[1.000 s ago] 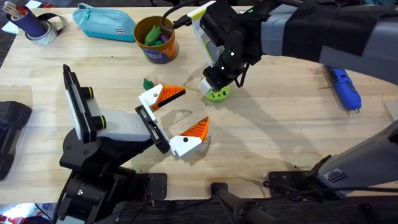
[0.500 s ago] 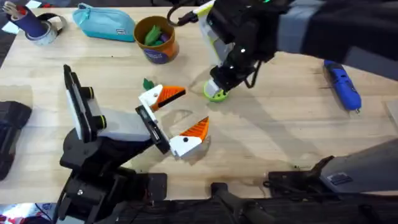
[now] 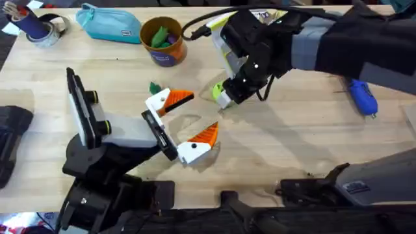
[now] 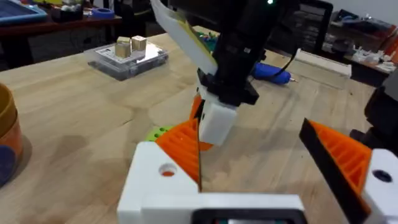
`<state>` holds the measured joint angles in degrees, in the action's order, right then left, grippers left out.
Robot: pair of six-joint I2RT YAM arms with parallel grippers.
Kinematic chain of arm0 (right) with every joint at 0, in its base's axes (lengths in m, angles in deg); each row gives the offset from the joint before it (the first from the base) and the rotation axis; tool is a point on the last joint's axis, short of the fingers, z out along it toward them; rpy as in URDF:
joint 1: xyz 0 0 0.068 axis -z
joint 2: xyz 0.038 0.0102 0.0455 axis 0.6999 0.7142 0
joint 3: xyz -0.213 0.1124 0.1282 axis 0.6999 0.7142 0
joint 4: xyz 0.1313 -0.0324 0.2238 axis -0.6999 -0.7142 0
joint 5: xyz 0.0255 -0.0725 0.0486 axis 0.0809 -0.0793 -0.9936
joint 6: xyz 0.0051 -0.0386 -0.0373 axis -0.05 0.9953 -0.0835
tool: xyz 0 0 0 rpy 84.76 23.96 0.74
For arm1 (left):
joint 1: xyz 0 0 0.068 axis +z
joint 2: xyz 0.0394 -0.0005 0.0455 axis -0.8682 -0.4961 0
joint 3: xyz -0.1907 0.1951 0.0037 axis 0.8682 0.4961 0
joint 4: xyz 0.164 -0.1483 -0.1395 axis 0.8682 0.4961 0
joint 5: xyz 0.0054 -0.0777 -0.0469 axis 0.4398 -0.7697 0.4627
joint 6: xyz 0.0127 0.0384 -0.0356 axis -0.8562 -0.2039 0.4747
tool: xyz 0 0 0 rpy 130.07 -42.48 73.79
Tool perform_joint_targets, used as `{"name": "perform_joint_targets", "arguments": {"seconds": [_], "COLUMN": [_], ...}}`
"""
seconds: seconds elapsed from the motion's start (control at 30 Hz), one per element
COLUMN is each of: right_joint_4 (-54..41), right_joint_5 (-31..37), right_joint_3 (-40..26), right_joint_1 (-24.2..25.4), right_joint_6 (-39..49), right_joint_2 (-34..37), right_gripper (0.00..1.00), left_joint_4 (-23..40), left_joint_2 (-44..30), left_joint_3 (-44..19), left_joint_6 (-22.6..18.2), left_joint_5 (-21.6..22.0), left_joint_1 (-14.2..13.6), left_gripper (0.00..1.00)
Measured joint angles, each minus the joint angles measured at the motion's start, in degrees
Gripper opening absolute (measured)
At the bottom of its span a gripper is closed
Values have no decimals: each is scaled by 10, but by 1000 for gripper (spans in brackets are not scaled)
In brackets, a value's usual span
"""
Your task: Pick up the gripper from the table and insert it into the empty holder that is missing its gripper. Then pick up a screw, insert it into the mounting hole, and use the screwdriver to tighten it. Finally, clean up the table by picking up the vegetable and placing it into the bucket.
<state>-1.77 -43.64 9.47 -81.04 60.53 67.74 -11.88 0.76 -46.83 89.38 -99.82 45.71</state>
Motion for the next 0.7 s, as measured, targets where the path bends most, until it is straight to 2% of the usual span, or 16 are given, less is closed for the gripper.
{"name": "perform_joint_targets", "arguments": {"seconds": [0.5,0.7], "right_joint_4": [16,16], "right_joint_5": [20,29], "right_joint_3": [0,0], "right_joint_1": [2,3], "right_joint_6": [2,8], "right_joint_2": [32,32], "right_gripper": [485,308], "left_joint_4": [0,0], "left_joint_2": [0,0], "left_joint_3": [0,0], "left_joint_6": [0,0], "left_joint_5": [0,0], "left_joint_1": [0,0], "left_gripper": [992,992]}}
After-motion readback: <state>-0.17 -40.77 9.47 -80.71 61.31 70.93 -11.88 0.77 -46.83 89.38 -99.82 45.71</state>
